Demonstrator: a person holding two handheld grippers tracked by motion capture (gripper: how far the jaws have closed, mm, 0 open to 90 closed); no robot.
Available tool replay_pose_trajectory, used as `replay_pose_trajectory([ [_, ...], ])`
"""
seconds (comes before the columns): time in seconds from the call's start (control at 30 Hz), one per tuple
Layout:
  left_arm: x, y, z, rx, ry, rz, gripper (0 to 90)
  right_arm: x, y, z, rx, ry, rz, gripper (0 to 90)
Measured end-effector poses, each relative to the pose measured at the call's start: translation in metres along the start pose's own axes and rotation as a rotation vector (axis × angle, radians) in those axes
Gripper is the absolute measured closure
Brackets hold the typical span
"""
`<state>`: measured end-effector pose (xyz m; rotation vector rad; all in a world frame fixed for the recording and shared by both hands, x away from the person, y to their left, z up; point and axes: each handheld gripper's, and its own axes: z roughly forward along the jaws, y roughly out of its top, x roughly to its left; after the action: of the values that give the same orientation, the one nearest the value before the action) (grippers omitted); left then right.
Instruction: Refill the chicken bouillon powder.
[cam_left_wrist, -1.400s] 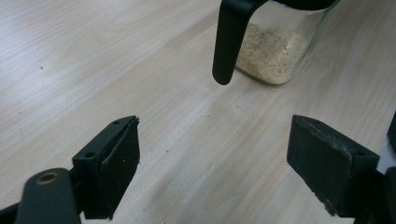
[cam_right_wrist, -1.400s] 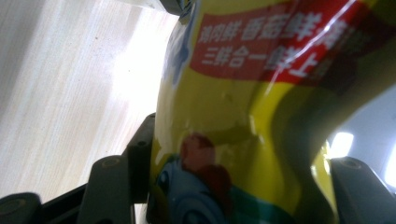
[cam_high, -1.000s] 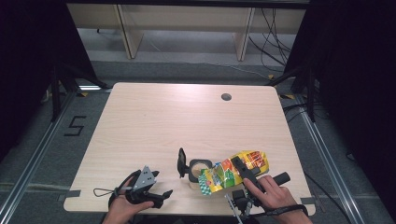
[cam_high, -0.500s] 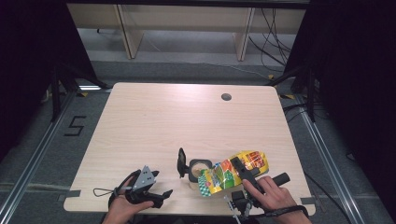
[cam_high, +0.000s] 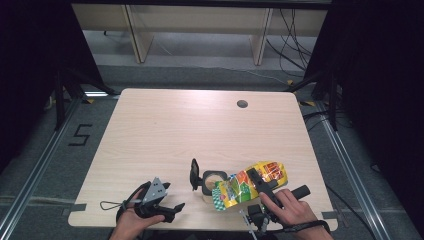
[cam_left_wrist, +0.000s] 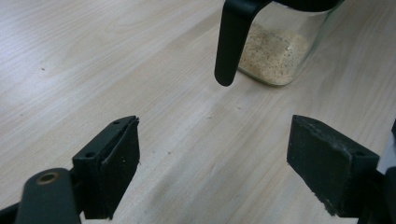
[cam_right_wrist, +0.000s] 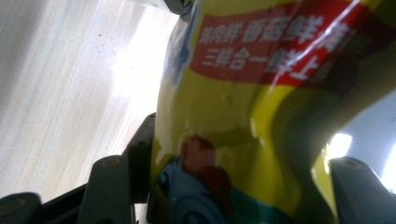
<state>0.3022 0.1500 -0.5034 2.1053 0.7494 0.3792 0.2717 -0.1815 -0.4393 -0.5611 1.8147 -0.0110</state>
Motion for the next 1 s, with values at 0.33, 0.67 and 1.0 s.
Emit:
replay_pose_trajectory([
  [0.33,-0.0011,0.001,0.0008,-0.019,-0.002,-0.021,16.8,0.0022,-0.0023,-0.0021,0.017,0.019,0.044,42.6],
  [0.67,0.0009,0.0006,-0.0015,0.009,0.011,0.013,16.8,0.0011,-0.0023,-0.0025,0.01,0.003,0.04,42.6],
  [1.0,-0.0015,0.0005,0.0008,-0.016,0.001,-0.036,16.8,-0.0014,-0.0037,-0.0024,-0.004,0.006,0.024,42.7],
])
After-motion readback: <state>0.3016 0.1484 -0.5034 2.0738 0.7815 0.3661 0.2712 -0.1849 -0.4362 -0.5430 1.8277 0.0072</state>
